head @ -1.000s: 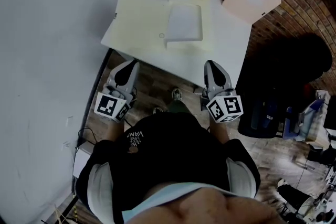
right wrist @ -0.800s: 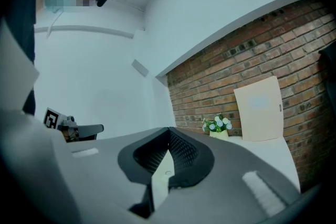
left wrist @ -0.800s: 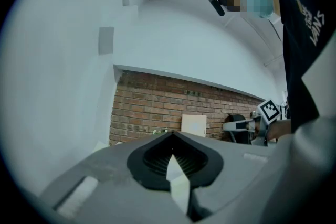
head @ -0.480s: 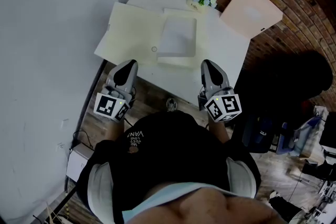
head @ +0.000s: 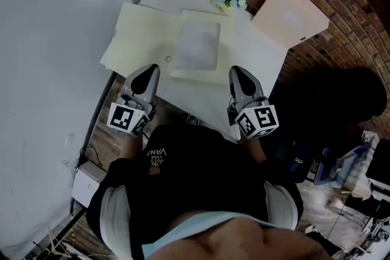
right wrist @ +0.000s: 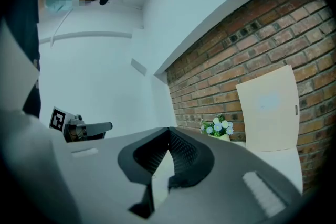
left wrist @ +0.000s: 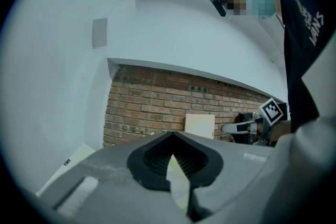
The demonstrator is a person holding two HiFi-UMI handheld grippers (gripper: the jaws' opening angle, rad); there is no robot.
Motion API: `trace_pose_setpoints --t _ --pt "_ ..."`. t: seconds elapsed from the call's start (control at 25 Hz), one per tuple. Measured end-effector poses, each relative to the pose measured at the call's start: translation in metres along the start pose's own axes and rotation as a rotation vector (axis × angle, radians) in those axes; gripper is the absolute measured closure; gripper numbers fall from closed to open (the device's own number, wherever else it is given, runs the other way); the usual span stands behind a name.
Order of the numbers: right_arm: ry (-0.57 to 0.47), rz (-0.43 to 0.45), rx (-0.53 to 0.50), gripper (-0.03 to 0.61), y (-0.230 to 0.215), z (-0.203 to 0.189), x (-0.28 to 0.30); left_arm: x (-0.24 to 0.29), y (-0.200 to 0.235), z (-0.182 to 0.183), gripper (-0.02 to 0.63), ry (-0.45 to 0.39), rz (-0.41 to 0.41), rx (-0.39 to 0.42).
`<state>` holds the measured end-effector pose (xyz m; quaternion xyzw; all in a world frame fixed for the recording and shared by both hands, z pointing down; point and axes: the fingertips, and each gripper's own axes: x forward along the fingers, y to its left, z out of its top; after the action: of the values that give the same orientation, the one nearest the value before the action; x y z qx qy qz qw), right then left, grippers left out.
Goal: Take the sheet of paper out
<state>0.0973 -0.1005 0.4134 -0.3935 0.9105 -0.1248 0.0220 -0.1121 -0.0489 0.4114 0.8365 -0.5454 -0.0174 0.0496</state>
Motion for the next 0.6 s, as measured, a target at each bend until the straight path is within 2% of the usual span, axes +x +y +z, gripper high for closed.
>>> trace_pose_setpoints --t 0.28,0.6 --pt "0.005 -0.032 0.03 0.577 -0.008 -0.005 0.006 0.02 0.009 0.0 0.614 0.019 -0.03 0.008" --pt "-0.018 -0.135 0.036 0.577 -0.003 -0.001 0.019 0.049 0.03 0.005 0.614 0.033 -0.146 0.002"
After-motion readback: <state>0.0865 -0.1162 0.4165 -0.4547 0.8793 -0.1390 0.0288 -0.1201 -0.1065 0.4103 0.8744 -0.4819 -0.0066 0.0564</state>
